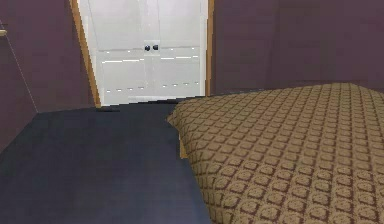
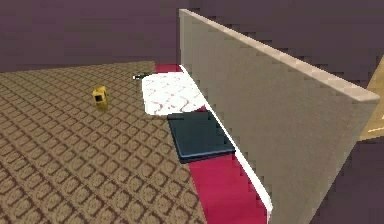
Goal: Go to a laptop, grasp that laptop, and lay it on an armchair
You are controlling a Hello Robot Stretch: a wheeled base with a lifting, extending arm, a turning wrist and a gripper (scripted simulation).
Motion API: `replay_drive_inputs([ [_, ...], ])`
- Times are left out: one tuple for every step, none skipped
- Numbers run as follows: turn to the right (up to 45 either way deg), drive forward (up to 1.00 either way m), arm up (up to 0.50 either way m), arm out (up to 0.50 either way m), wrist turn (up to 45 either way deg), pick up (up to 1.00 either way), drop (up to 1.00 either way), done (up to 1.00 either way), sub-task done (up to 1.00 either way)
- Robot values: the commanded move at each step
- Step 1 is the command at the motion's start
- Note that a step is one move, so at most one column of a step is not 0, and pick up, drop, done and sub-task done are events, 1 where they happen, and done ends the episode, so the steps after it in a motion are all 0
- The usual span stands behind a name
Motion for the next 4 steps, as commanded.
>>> replay_drive_inputs([
  [0.0,0.00,0.50,0.00,0.0,0.00,0.00,0.00,0.00],
  [0.0,0.00,0.32,0.00,0.0,0.00,0.00,0.00,0.00],
  [0.0,0.00,0.00,0.40,0.0,0.00,0.00,0.00,0.00],
  [0.0,0.00,0.00,0.00,45.0,0.00,0.00,0.00,0.00],
])
